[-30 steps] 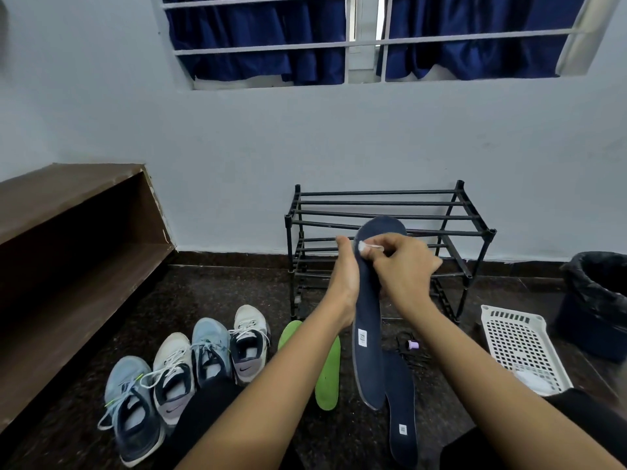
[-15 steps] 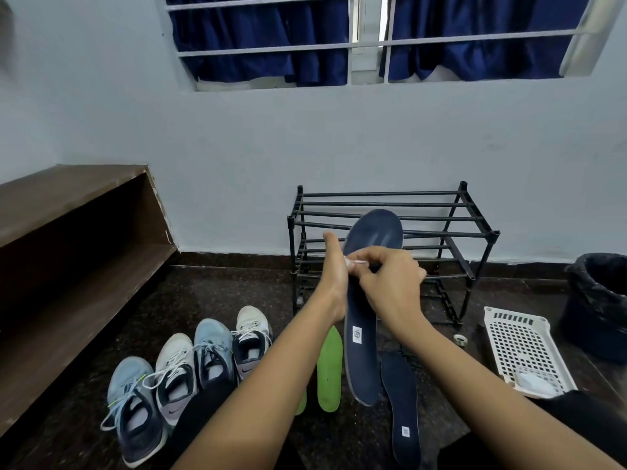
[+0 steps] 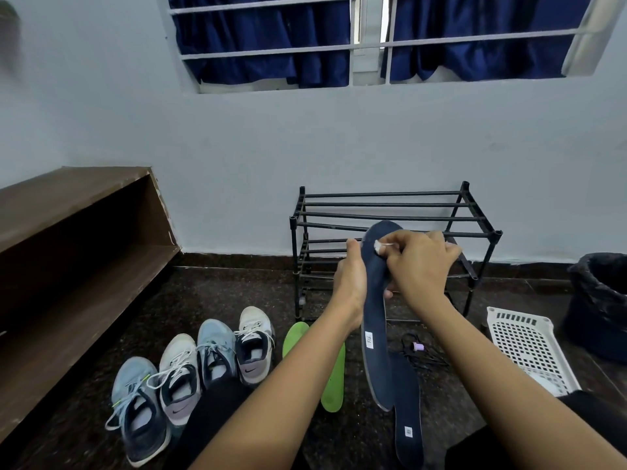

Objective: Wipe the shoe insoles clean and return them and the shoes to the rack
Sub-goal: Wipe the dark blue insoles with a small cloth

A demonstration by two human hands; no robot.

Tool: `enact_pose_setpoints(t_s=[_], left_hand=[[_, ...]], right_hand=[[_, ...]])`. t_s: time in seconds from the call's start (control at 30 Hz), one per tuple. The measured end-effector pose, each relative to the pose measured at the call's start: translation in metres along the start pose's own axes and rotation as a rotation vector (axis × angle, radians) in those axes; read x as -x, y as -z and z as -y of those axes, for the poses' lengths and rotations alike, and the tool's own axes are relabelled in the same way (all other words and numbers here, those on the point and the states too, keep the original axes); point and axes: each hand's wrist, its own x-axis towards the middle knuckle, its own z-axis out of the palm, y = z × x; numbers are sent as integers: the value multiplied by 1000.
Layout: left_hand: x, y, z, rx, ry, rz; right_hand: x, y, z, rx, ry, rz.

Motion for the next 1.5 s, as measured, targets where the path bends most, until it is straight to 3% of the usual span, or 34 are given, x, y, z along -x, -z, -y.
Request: enact_pose_setpoints(t_s=[0.13, 0.4, 0.67, 0.97, 1.27, 1.5], left_hand=[[-1, -2, -2, 19, -9, 18], [-5, 15, -8, -66, 63, -37], [2, 7, -4, -143, -69, -95], [8, 3, -6, -145, -55, -21], [3, 11, -9, -31, -8, -82], [3, 3, -7, -75, -39, -58]], right_hand=[[0, 2, 3, -90, -24, 22], [41, -5, 22, -67, 116, 159], [15, 1, 13, -112, 73, 151], [-14, 6, 1, -134, -41, 37], [29, -3, 19, -114, 125, 133], [15, 5, 12, -150, 74, 99]])
